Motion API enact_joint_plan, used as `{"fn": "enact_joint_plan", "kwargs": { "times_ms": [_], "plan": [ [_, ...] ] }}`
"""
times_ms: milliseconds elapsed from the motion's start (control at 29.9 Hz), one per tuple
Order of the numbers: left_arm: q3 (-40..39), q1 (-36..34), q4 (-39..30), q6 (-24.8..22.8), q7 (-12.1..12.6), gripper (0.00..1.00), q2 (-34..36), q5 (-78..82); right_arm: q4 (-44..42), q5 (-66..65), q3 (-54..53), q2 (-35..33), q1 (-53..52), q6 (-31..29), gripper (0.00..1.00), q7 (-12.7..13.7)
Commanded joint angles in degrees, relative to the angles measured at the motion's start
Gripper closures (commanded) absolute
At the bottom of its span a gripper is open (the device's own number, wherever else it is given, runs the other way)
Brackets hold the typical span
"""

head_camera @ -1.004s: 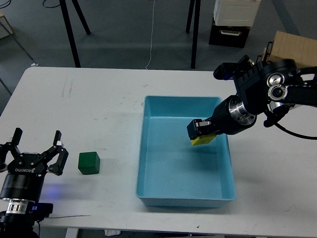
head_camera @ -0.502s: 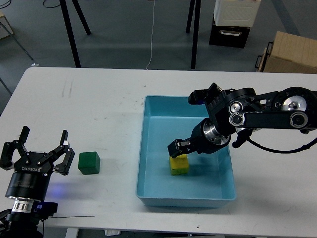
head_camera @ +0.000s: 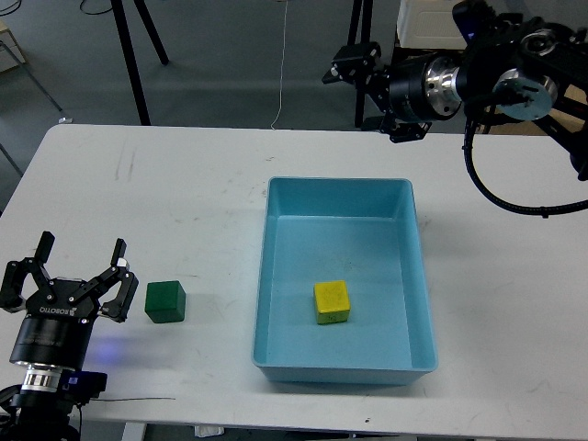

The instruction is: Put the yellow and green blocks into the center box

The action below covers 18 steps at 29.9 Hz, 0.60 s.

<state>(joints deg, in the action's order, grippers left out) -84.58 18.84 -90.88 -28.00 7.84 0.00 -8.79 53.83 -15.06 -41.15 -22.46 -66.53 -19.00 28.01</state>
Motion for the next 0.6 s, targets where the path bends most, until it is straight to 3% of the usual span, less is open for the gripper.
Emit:
{"fn": "enact_joint_plan", "kwargs": {
  "times_ms": [0, 234, 435, 536, 569],
  "plan": [
    [0.03, -0.04, 0.00, 0.00, 0.07, 0.00, 0.00, 0.00, -0.31, 11.17, -10.15, -1.97, 6.48, -0.25, 0.00, -0.01],
    [0.12, -0.12, 0.00, 0.00, 0.24, 0.00, 0.00, 0.09, 2.49, 21.91, -36.34, -2.15, 24.31, -1.39, 0.00, -0.01],
    [0.03, -0.12, 0.00, 0.00, 0.25, 0.00, 0.00, 0.09, 18.12, 24.55, -46.98, -5.14, 42.94, -1.21, 0.00, -0.01],
    [0.12, -0.21, 0.00, 0.00, 0.25, 0.00, 0.00, 0.18, 24.46, 24.64, -53.22, -4.00, 53.48, -1.30, 0.00, -0.01],
    [0.12, -0.21, 0.00, 0.00, 0.25, 0.00, 0.00, 0.35, 25.96, 24.73, -55.42, -2.87, 56.65, -1.47, 0.00, -1.10]
  ]
}}
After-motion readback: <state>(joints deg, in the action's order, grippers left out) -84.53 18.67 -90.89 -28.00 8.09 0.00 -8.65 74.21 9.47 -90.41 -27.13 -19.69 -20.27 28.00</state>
